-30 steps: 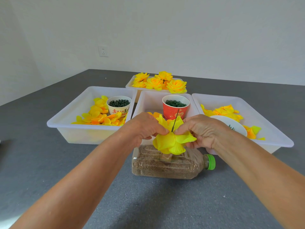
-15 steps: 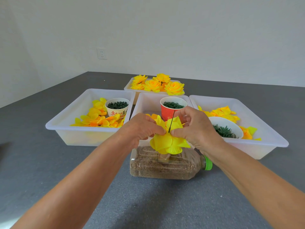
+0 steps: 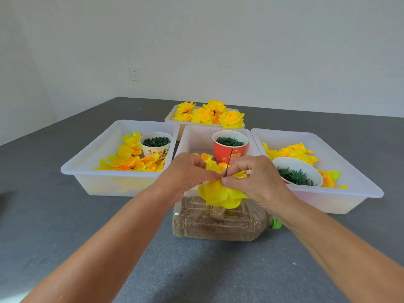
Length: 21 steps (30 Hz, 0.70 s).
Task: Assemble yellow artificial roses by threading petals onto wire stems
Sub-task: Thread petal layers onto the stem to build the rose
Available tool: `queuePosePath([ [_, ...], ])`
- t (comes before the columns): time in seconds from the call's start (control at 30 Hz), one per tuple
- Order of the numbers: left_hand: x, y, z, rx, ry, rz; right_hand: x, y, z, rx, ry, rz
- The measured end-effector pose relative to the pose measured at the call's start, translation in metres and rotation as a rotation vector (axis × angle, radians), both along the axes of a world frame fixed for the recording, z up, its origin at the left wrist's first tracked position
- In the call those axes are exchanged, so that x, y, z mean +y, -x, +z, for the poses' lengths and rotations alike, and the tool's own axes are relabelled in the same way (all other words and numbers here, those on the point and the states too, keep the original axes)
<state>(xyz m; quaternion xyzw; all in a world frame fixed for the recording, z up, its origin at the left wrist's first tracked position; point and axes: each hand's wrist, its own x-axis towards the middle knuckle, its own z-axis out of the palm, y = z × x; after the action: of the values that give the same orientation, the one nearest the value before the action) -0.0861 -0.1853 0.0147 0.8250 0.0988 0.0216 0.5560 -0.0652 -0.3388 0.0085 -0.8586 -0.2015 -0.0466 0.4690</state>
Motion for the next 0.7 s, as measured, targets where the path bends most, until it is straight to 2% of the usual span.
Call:
queuePosePath([
  [0.13, -0.002, 0.006, 0.001, -0.428, -0.262, 0.068, -0.001, -0.005, 0.001, 0.146, -0.096, 0.038],
  [0.2, -0.005, 0.008, 0.002, -0.528, -0.287, -0.021, -0.003, -0.007, 0.0, 0.192, -0.134, 0.058],
  [0.33, -0.008, 0.011, -0.005, -0.455, -0.209, -0.145, -0.004, -0.009, -0.003, 0.207, -0.158, 0.046],
  [0.47, -0.006, 0.005, -0.01, -0.419, -0.072, -0.156, -0.006, -0.011, -0.003, 0.278, -0.18, 0.028],
  [0.7, -0.004, -0.003, -0.016, -0.367, 0.007, -0.203, -0.012, -0.011, -0.004, 0.356, -0.153, 0.063],
])
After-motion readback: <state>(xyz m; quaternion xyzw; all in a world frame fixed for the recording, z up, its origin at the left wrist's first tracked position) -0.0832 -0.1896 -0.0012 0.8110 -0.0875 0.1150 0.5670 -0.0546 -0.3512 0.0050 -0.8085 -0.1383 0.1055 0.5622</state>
